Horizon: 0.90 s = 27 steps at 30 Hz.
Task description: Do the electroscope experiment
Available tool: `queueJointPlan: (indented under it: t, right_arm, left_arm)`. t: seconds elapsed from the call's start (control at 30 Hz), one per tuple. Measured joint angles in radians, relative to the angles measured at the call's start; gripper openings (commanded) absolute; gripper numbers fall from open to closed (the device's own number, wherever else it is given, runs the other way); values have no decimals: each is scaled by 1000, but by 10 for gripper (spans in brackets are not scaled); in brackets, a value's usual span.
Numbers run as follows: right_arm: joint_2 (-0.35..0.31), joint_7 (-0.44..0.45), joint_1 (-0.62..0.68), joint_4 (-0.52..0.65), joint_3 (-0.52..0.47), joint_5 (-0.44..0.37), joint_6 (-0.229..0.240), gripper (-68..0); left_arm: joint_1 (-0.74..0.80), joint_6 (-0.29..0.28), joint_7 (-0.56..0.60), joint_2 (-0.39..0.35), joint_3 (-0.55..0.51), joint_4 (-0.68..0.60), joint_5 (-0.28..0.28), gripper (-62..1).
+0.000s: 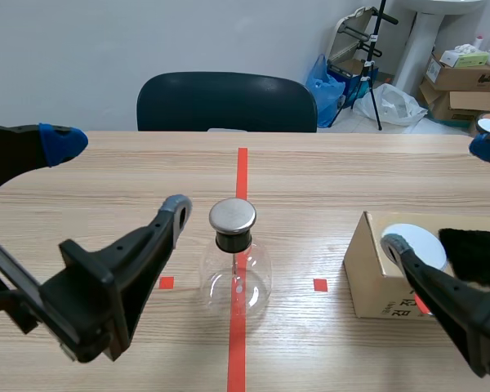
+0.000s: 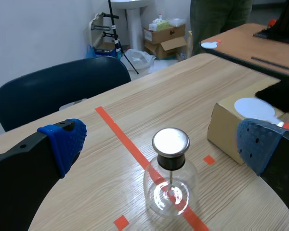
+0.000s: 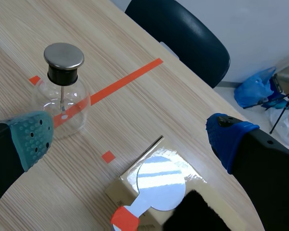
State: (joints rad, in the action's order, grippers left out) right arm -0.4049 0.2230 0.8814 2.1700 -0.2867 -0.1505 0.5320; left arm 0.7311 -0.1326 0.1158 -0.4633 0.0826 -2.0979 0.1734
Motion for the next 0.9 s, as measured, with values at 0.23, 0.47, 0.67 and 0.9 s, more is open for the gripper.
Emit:
queueJointPlan:
  t: [0.23, 0.47, 0.67, 0.9]
  right_arm:
    - [0, 3, 0, -30, 0, 0, 0, 4]
    - [0, 15, 0, -30, 0, 0, 0, 4]
    - [0, 14, 0, -30, 0, 0, -1, 4]
    - [0, -34, 0, -30, 0, 0, -4, 4]
  left_arm:
    - [0, 0, 0, 0, 0, 0, -42, 14]
    - [0, 0, 0, 0, 0, 0, -42, 14]
    - [0, 0, 1, 0, 0, 0, -42, 14]
    - [0, 0, 8, 0, 0, 0, -41, 14]
